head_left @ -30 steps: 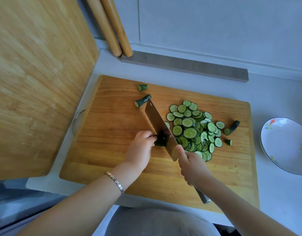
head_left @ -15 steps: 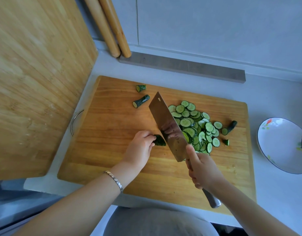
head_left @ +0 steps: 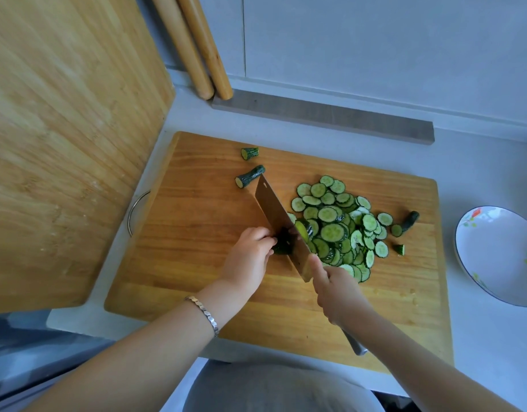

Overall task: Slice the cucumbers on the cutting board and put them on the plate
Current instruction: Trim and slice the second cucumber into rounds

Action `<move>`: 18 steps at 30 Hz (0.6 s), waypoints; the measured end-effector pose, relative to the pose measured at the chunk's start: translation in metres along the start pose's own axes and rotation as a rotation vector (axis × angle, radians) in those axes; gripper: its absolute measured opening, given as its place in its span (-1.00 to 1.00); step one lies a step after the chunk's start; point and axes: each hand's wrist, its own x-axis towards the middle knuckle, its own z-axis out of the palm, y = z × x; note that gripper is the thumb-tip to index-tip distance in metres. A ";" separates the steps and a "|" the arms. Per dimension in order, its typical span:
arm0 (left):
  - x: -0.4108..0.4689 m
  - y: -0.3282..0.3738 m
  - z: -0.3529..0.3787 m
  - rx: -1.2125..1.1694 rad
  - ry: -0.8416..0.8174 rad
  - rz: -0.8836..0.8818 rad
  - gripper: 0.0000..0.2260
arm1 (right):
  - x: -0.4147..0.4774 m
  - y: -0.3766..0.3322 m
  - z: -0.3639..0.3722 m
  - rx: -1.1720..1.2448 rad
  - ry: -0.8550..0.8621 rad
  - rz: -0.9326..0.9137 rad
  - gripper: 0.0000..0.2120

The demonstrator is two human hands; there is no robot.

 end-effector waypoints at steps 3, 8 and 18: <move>0.000 -0.002 -0.001 -0.016 0.007 -0.005 -0.76 | 0.003 0.002 0.004 0.051 -0.001 0.005 -0.50; -0.003 -0.002 -0.003 -0.015 0.030 -0.047 -0.72 | -0.005 -0.001 -0.009 0.297 -0.062 0.090 -0.50; -0.003 -0.001 -0.006 0.011 0.031 -0.043 -0.74 | -0.018 -0.009 -0.019 0.195 -0.033 0.003 -0.50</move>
